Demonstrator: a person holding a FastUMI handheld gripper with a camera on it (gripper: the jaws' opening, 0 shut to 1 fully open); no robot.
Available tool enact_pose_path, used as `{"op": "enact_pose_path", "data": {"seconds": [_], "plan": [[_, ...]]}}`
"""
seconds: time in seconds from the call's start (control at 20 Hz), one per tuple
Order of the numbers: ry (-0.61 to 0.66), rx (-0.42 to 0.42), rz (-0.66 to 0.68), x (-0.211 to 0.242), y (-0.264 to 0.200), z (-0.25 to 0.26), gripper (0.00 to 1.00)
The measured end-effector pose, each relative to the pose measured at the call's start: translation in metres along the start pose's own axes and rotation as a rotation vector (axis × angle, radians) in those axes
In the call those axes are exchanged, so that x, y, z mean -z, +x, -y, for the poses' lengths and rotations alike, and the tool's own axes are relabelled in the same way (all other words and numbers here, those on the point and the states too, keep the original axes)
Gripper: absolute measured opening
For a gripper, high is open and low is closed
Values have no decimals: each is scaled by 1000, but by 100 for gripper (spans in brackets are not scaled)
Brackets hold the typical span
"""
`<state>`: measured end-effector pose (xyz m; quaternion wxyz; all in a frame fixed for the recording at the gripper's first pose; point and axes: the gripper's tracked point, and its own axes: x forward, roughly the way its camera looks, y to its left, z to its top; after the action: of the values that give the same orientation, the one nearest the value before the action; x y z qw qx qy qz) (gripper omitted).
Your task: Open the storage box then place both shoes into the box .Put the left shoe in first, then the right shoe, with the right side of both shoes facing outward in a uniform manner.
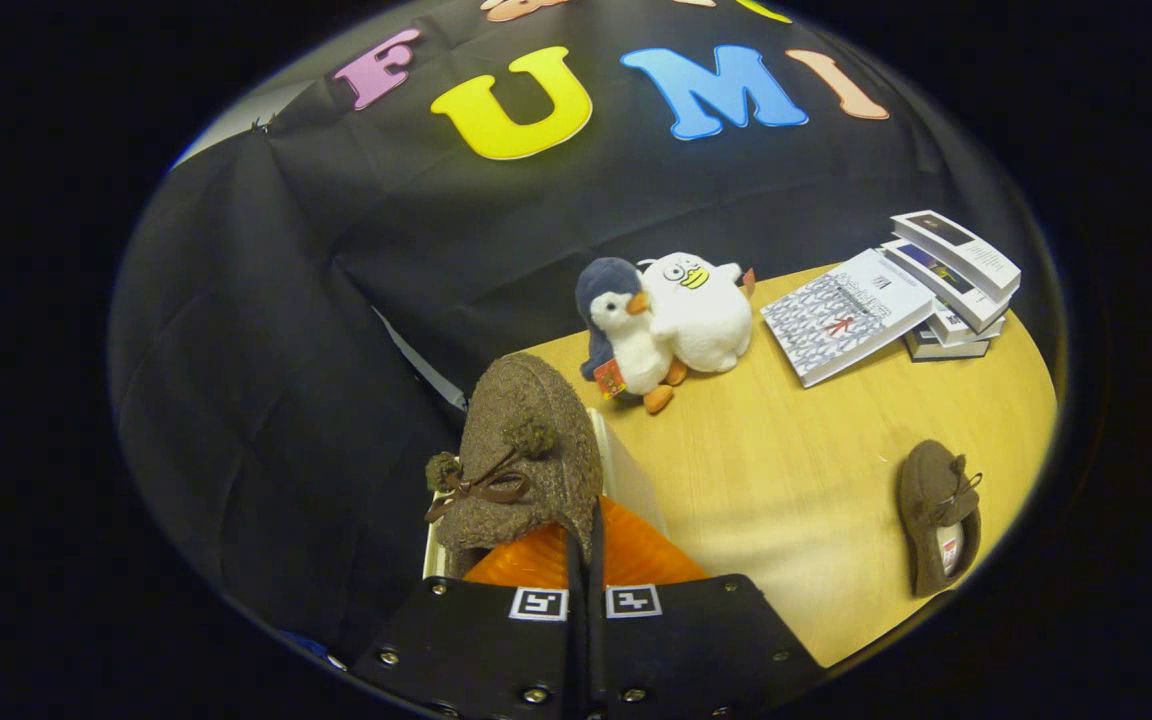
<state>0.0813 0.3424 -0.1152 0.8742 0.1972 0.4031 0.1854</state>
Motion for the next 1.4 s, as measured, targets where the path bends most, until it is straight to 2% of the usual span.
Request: {"op": "enact_pose_path", "data": {"seconds": [0.45,0.85,1.05,1.15,1.4], "plan": [[-1,-12,-49,47,57,-52,0],[5,17,-129,97,84,-53,0],[15,-10,-162,110,89,-54,1],[12,-57,-166,111,87,-59,9],[-69,-110,-132,99,57,-58,99]]}}
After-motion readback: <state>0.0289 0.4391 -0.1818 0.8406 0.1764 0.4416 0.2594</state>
